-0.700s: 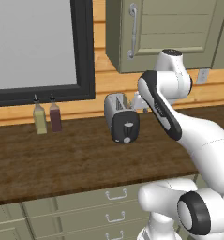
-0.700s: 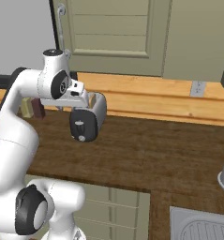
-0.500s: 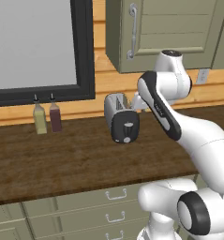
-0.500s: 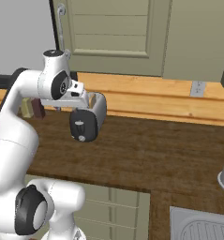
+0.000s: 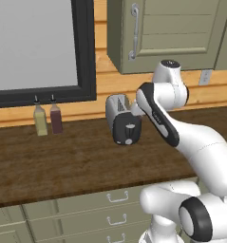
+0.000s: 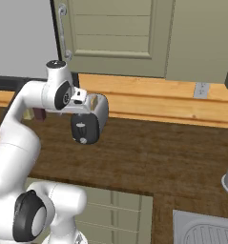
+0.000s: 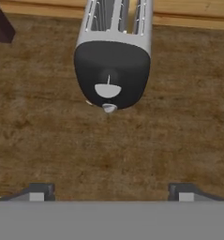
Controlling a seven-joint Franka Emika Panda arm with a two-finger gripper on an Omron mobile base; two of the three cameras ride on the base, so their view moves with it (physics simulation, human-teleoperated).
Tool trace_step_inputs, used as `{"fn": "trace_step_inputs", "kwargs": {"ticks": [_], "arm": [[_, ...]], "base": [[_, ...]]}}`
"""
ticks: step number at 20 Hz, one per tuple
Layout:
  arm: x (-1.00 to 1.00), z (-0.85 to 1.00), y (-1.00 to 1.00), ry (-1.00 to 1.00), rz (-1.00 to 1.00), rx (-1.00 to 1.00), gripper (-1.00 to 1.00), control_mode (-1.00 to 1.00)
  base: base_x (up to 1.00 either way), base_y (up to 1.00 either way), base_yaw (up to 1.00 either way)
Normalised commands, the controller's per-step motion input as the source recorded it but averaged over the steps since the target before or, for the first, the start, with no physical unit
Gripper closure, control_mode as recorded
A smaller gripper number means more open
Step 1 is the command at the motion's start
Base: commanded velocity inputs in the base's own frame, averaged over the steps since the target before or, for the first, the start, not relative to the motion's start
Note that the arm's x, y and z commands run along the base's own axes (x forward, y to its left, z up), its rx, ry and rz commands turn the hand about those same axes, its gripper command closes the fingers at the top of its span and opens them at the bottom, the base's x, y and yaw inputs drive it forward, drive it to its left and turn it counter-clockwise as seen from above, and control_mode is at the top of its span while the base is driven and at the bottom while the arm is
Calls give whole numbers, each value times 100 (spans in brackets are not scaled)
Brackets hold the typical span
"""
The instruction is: Start the toaster. Once the lever pops up, take the bread to the plate on the dining counter.
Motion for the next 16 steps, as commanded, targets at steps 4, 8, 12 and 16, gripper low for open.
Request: {"fn": "trace_step_inputs", "kwargs": {"ticks": [4, 8, 12, 16], "arm": [[39, -9, 15, -2, -7, 0, 100, -100], [25, 0, 5, -1, -6, 0, 100, -100], [20, -7, 8, -3, -6, 0, 100, -100], [21, -30, 17, 0, -7, 0, 100, -100]], "base": [[0, 0, 0], [0, 0, 0], [0, 0, 0], [0, 0, 0]]}}
